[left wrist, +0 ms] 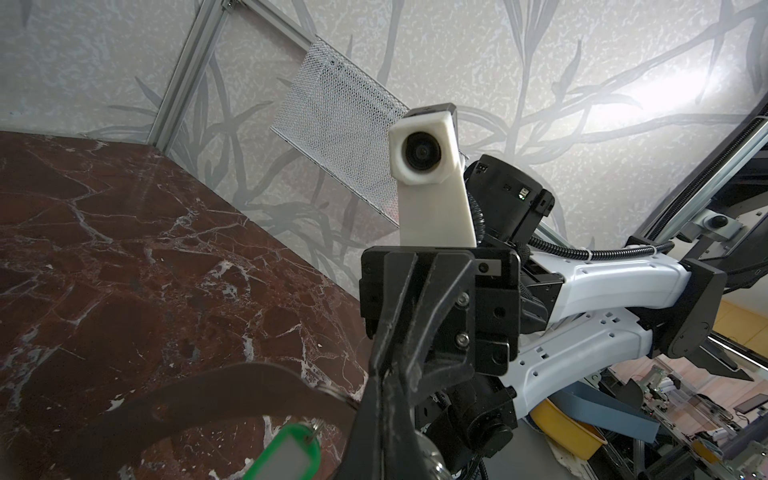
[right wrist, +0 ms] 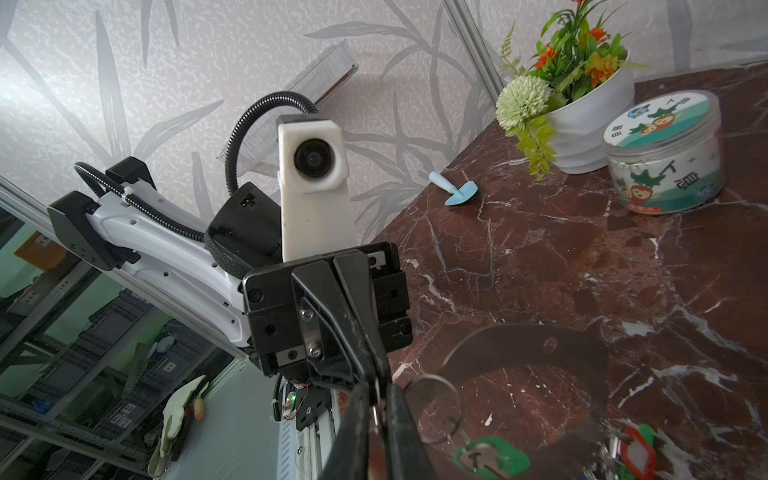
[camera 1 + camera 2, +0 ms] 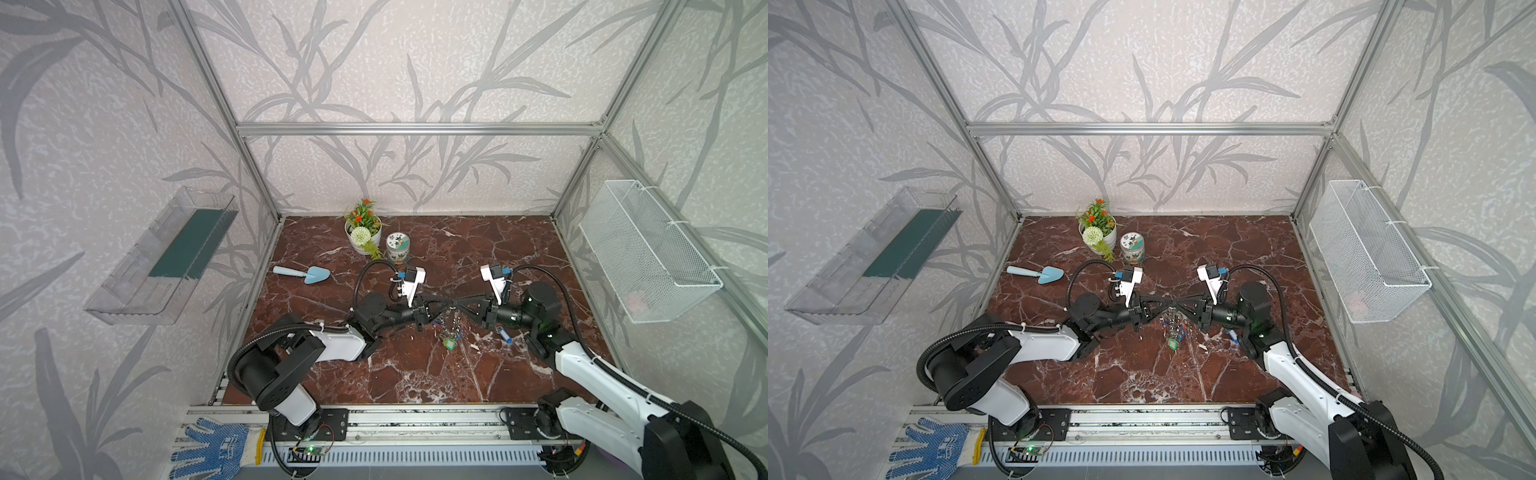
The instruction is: Put the keys on the keyring
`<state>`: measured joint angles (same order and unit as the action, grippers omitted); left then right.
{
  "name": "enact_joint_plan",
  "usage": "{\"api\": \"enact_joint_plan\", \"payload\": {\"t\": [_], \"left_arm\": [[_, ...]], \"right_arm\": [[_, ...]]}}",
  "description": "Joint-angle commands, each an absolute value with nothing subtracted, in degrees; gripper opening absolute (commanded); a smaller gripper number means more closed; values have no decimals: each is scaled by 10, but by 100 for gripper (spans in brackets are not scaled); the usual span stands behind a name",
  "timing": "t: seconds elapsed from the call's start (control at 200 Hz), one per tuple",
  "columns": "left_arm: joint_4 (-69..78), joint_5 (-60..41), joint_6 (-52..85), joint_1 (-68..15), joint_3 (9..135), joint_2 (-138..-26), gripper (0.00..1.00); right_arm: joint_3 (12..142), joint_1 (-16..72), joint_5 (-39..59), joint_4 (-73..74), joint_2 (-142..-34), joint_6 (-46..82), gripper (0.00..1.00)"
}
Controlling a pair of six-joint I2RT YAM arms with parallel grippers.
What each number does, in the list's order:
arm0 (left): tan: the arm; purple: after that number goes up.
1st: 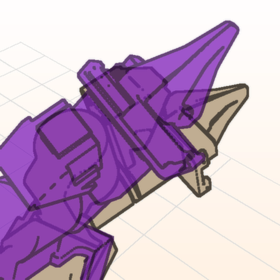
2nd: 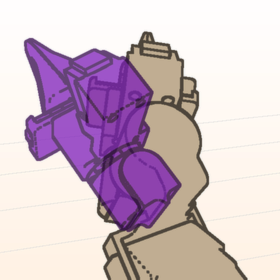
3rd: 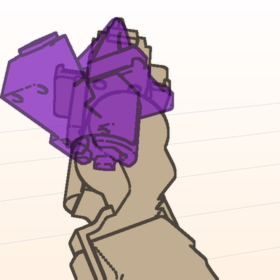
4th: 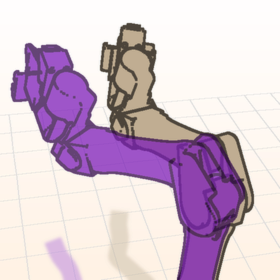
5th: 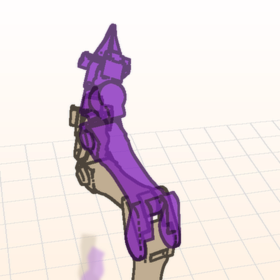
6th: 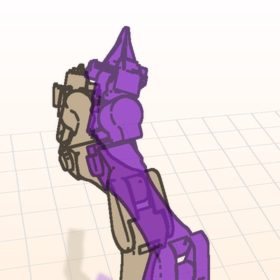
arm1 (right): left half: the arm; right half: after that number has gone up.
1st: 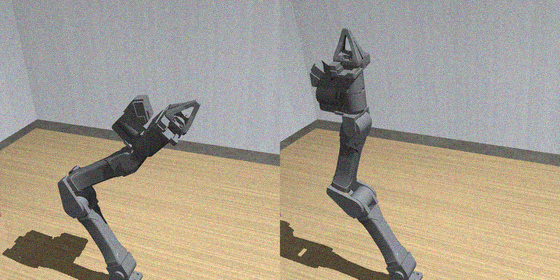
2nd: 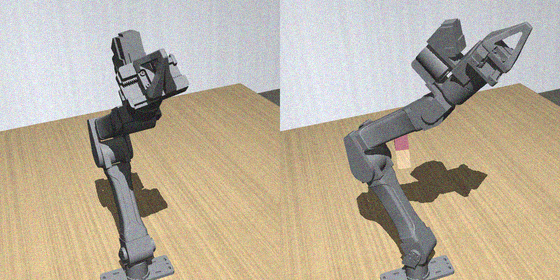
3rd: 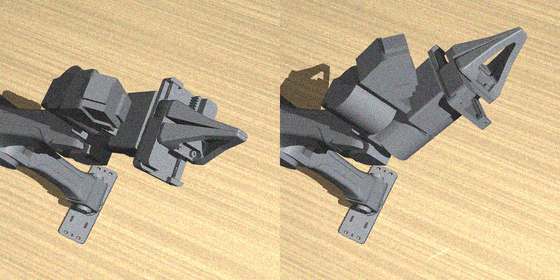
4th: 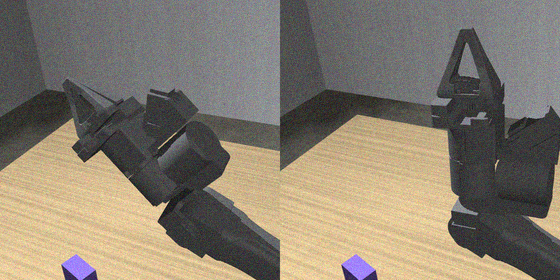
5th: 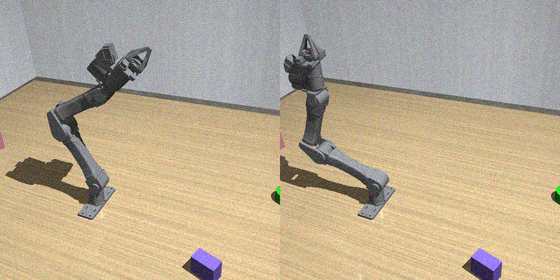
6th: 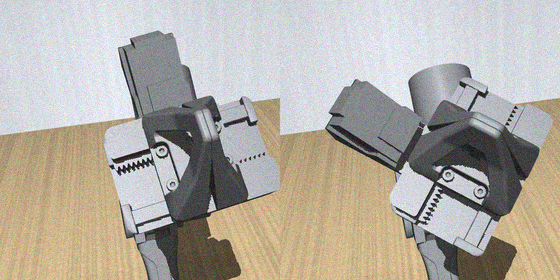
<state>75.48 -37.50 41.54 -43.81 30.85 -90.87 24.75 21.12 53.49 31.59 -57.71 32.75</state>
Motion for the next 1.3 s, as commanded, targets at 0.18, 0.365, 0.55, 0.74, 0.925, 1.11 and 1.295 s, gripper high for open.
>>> {"api": "enact_joint_plan", "payload": {"t": [0.18, 0.365, 0.55, 0.74, 0.925, 1.11, 1.295], "left_arm": [[810, -361, 410, -441, 325, -902, 0], [811, -364, 414, -438, 326, -902, 0], [809, -369, 423, -433, 329, -899, 1], [770, -364, 426, -426, 337, -871, 30], [716, -333, 432, -416, 341, -820, 83], [544, -275, 419, -405, 341, -719, 99], [200, -142, 352, -401, 390, -602, 99]], "right_arm": [[240, 218, 549, 330, -581, 325, 0], [239, 218, 546, 333, -578, 328, 0], [236, 219, 542, 346, -572, 329, 0], [236, 219, 521, 367, -570, 324, 0], [234, 219, 514, 395, -562, 322, 0], [226, 221, 483, 416, -561, 294, 0], [223, 228, 433, 403, -556, 249, 0]]}}
